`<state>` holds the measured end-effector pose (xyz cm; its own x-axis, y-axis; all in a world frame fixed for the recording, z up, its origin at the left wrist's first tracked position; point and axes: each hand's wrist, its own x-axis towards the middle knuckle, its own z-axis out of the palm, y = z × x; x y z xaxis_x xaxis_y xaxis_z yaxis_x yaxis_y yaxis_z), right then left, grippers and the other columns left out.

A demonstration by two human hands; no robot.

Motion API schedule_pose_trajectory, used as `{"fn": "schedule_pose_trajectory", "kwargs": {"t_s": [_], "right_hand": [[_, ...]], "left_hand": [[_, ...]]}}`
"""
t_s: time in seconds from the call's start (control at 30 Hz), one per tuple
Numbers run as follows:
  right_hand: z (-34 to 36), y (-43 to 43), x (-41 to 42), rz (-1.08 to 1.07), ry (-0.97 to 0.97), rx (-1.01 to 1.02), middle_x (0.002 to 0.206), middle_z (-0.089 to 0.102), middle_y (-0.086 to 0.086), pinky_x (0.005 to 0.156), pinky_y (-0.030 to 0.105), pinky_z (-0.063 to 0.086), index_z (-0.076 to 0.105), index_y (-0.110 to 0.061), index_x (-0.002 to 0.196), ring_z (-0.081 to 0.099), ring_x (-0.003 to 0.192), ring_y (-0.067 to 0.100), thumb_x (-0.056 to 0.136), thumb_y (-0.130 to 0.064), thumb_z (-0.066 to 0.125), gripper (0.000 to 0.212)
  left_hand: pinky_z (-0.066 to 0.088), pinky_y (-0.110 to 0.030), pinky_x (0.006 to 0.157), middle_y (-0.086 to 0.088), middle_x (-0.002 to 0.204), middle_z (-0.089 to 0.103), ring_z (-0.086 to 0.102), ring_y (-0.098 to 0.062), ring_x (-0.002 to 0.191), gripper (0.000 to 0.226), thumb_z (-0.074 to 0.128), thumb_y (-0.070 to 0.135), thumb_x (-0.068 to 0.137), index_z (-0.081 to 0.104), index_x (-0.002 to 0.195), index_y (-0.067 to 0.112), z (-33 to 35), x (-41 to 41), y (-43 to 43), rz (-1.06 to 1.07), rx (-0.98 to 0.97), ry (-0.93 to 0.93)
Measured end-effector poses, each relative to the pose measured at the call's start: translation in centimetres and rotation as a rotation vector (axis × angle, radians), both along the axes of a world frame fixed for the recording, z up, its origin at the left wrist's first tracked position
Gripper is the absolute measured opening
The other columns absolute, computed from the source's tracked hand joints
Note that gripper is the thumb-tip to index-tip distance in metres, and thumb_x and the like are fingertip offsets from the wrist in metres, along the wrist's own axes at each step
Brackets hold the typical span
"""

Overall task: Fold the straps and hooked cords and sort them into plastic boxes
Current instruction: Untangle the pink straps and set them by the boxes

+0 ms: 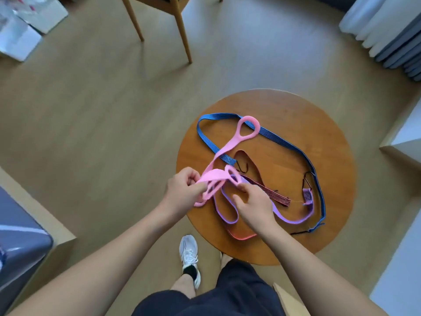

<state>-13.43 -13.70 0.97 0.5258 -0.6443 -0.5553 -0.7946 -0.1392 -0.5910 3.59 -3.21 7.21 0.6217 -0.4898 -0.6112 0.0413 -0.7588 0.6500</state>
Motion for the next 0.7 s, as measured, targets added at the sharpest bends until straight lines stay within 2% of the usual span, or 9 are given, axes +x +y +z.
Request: {"fn": "schedule_pose_trajectory", "kwargs": {"t_s": [0.1,0.23,0.3,0.33,0.4,0.47,0.53,0.63,0.7], "right_hand": [[0.3,-0.6,3.6,-0.136,-0.064,0.080,0.105,0.073,-0.002,0.091,0.036,0.050,0.072,-0.020,0.108,0.065,0.102,0.019,0.087,-0.021,0.063,0.023],[-1.7,-1.6,9.7,-0.369,-0.095,0.299,0.090,0.074,0.005,0.083,0.041,0.059,0.072,-0.012,0.096,0.073,0.081,0.024,0.088,-0.021,0.059,0.018],[-3.8,-1.9,12.5,-0.466,-0.032,0.484,0.078,0.071,0.014,0.068,0.048,0.063,0.066,-0.002,0.084,0.073,0.061,0.031,0.089,-0.033,0.067,0.031],[-5.1,-1.9,13.4,-0.465,0.027,0.532,0.077,0.071,0.017,0.067,0.049,0.063,0.064,0.000,0.083,0.073,0.062,0.034,0.088,-0.038,0.070,0.039],[-7.1,-1.9,14.4,-0.443,0.107,0.523,0.091,0.072,0.019,0.079,0.050,0.061,0.065,0.001,0.093,0.074,0.081,0.038,0.086,-0.037,0.073,0.040],[-7.5,-1.6,14.4,-0.401,0.102,0.421,0.099,0.072,0.017,0.085,0.047,0.058,0.068,-0.006,0.096,0.070,0.093,0.039,0.086,-0.026,0.067,0.022],[-5.9,-1.3,13.8,-0.345,0.017,0.342,0.081,0.071,0.006,0.074,0.041,0.057,0.066,-0.017,0.078,0.069,0.083,0.034,0.084,-0.024,0.061,0.011],[-1.6,-0.9,11.7,-0.305,-0.161,0.281,0.053,0.055,-0.014,0.055,0.030,0.040,0.056,-0.019,0.063,0.054,0.060,0.017,0.082,-0.028,0.062,0.022],[1.7,-1.0,10.3,-0.301,-0.266,0.293,0.059,0.059,-0.012,0.060,0.034,0.047,0.062,-0.014,0.071,0.059,0.062,0.019,0.083,-0.025,0.066,0.017]], "left_hand": [[0.041,-0.038,0.061,-0.006,0.063,0.049,0.049,-0.023,0.064,0.020,0.065,0.024,0.061,0.052,0.071,0.015,3.4,1.0,1.8,0.151,-0.152,-0.003],[0.042,-0.027,0.051,-0.001,0.061,0.054,0.048,-0.018,0.057,0.025,0.070,0.019,0.060,0.050,0.074,0.015,5.0,2.8,3.6,0.304,-0.189,-0.041],[0.047,-0.025,0.050,0.003,0.058,0.062,0.055,-0.017,0.055,0.026,0.071,0.012,0.059,0.053,0.078,0.013,4.7,3.1,4.2,0.380,-0.172,0.022],[0.049,-0.025,0.051,0.003,0.058,0.064,0.057,-0.018,0.054,0.027,0.072,0.011,0.059,0.054,0.080,0.012,4.4,3.2,4.6,0.414,-0.159,0.060],[0.051,-0.029,0.055,0.000,0.060,0.066,0.061,-0.019,0.053,0.030,0.077,0.012,0.065,0.056,0.086,0.011,3.7,3.2,5.5,0.447,-0.126,0.097],[0.052,-0.033,0.058,-0.003,0.061,0.068,0.063,-0.019,0.054,0.030,0.081,0.007,0.078,0.056,0.095,0.011,3.1,3.3,6.6,0.455,-0.099,0.060],[0.053,-0.036,0.063,-0.002,0.065,0.071,0.065,-0.018,0.057,0.029,0.077,0.004,0.086,0.057,0.106,0.012,2.9,3.4,7.4,0.458,-0.093,-0.009],[0.059,-0.040,0.078,-0.003,0.083,0.077,0.075,-0.026,0.071,0.056,0.079,0.004,0.087,0.052,0.134,0.017,3.8,3.8,7.5,0.475,-0.159,-0.035],[0.061,-0.042,0.084,-0.008,0.091,0.077,0.075,-0.026,0.078,0.068,0.080,0.003,0.086,0.050,0.142,0.025,5.1,4.0,7.1,0.437,-0.182,-0.006]]}}
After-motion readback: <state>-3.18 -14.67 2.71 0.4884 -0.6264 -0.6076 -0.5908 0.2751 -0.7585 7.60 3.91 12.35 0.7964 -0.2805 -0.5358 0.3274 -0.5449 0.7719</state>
